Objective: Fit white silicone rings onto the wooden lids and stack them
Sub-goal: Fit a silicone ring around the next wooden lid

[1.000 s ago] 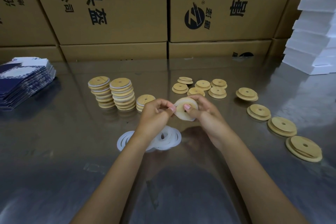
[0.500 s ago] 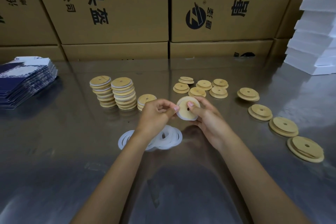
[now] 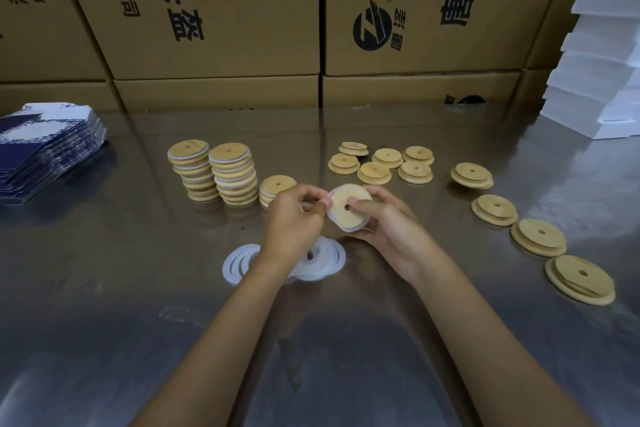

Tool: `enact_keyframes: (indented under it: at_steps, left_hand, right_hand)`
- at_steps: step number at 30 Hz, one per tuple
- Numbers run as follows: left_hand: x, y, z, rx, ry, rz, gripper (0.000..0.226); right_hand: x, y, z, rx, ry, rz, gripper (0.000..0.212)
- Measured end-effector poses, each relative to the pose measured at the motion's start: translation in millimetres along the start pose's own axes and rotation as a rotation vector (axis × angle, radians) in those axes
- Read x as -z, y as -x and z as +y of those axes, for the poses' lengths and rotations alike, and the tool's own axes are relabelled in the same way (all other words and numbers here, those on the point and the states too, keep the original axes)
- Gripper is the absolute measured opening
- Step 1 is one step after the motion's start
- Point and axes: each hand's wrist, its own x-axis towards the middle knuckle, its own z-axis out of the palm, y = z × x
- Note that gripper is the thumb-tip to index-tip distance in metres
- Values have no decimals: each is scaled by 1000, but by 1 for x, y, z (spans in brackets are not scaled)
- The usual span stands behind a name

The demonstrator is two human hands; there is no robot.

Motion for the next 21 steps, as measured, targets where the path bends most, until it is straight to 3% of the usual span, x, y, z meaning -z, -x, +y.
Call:
enact_keyframes:
  at_steps: [6,14,21]
  left_hand:
    - [0,0,1,-10,-35,-25,6]
    - [5,-1,1,-13,-128,-97,7]
    - [1,1,5,19,174,-139,8]
  right_hand:
    - [-2,3,-1,74,196,5,19]
    - [6,0,-1,46,95,-10,21]
    - [9,-3,-2,22,0,-52,23]
